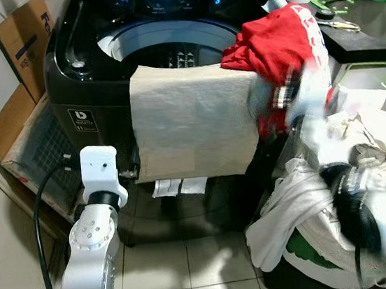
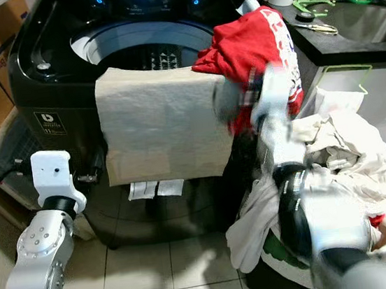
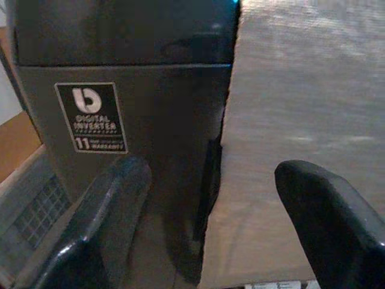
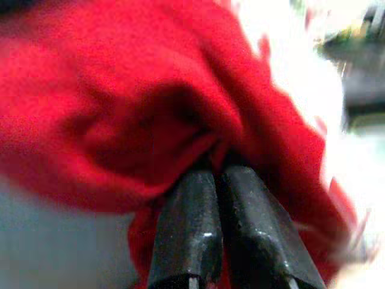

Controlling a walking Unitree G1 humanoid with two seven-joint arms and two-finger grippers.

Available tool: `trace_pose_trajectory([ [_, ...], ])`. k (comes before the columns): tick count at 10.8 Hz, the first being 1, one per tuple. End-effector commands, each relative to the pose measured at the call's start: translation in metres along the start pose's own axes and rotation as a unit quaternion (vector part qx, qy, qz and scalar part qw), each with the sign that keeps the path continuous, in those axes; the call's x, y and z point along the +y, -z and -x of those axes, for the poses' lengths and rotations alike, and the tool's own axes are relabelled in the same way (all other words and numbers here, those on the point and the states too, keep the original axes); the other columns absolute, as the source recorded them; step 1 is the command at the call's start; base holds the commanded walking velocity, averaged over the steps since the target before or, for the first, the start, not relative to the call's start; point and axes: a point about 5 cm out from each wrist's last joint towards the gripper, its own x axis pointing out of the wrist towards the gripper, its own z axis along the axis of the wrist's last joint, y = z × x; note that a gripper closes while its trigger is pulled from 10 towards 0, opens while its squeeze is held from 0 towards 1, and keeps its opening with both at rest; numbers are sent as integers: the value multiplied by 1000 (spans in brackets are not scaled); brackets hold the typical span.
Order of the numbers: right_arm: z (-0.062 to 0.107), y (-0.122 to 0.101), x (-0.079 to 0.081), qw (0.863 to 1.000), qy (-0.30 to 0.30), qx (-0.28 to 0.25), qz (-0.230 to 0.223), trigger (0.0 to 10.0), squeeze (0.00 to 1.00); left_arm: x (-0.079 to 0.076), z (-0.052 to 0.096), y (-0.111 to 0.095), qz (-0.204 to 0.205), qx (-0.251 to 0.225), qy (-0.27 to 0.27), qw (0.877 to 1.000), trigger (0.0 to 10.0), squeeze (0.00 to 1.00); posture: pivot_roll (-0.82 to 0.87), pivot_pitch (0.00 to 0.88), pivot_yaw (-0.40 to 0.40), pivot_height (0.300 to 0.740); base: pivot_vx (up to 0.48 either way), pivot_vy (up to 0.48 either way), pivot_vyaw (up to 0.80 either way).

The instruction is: Clothes washing

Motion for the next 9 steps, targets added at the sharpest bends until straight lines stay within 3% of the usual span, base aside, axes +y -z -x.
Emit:
trace_pose_trajectory([
  [1, -10, -40, 4, 998, -17, -54, -9, 0, 0, -4, -2, 1, -3, 4, 4, 1000, 10000, 0, 181, 0, -75, 740, 0, 0, 0],
  [2, -17, -85, 11, 994, -44, -104, -1, 0, 0, -6, -4, 1, -2, 2, 5, 1000, 10000, 0, 174, 0, -80, 740, 0, 0, 0],
  [5, -19, -162, 32, 978, -95, -186, 16, 0, 0, -13, -9, 0, 3, 1, 5, 1000, 10000, 0, 166, 0, -90, 740, 0, 0, 0],
  [7, -13, -205, 37, 967, -98, -232, 46, 0, 0, -18, -13, 0, 16, 6, 4, 1000, 10000, 0, 172, 0, -97, 740, 0, 0, 0],
  [9, 1, -266, 38, 947, -88, -292, 99, 0, 0, -23, -12, 3, -8, 4, 21, 1000, 10000, 0, 171, 0, -101, 740, 0, 0, 0],
])
